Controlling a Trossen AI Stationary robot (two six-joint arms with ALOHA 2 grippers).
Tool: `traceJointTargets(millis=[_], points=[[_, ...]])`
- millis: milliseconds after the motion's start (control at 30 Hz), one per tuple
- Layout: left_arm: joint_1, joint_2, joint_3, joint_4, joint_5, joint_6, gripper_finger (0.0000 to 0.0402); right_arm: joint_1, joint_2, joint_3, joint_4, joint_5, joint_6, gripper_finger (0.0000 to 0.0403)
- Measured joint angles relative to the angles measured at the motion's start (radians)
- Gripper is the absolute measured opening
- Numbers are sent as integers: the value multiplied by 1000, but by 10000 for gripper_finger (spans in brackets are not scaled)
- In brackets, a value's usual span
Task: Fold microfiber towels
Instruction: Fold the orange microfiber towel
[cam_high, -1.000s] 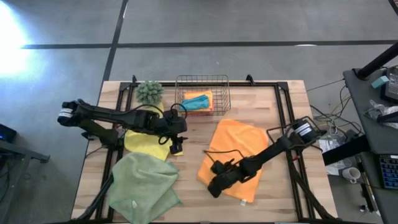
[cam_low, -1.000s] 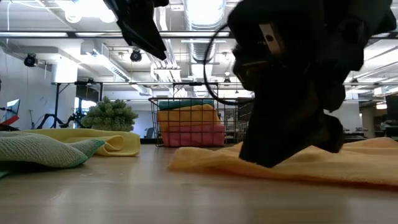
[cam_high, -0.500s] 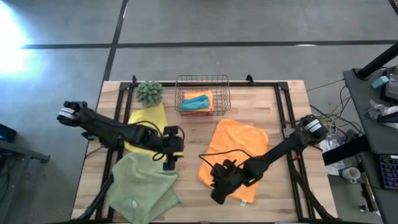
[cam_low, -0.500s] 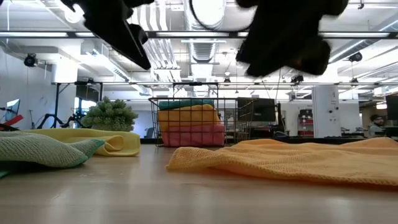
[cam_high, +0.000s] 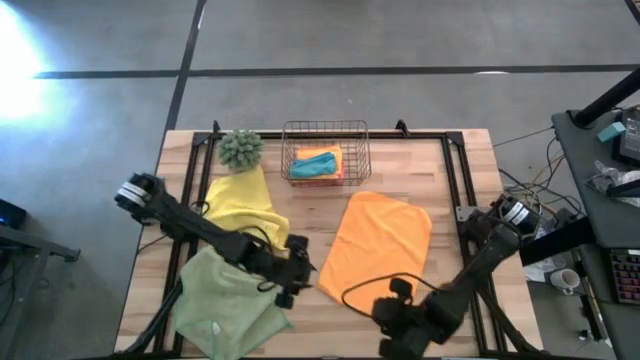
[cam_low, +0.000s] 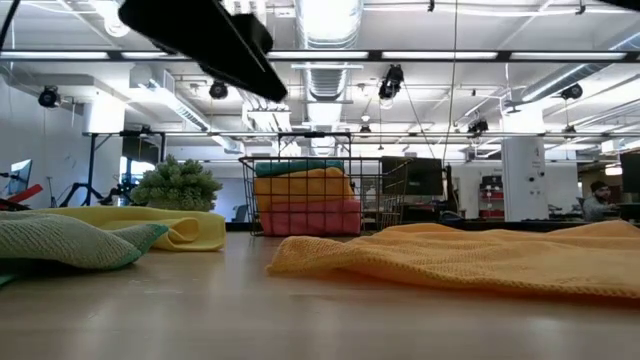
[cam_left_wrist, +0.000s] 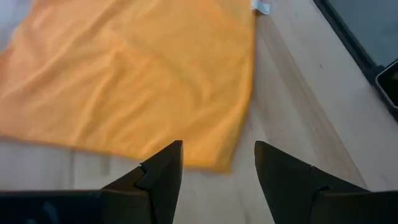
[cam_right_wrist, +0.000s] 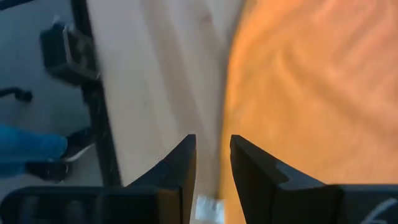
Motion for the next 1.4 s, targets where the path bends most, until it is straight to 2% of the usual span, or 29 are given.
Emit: traceJointTargets(millis=[233, 400, 600, 767, 1000, 1133, 1267, 1400], points=[[-32, 222, 139, -7, -63, 116, 184, 102, 11, -18, -34, -5, 131, 91], [-33, 314, 209, -17, -76, 122, 184, 153, 13, -52, -25, -6, 181, 102], [-43, 323, 225, -24, -74, 123, 184, 189, 13, -109, -17, 19, 230, 143], [-40, 324, 208, -64, -74, 124, 184, 197, 14, -141, 18, 71, 164, 163], [-30, 331, 180, -53, -70, 132, 184, 196, 47, -169, 54, 67, 134, 162], [-19, 334, 167, -54, -59, 138, 184, 196, 87, -178, 57, 3, 142, 156], [-4, 334, 159, -46, -53, 180, 184, 195, 108, -178, 55, -8, 168, 153], [19, 333, 145, -5, 8, 184, 184, 191, 122, -178, 53, -8, 168, 155]])
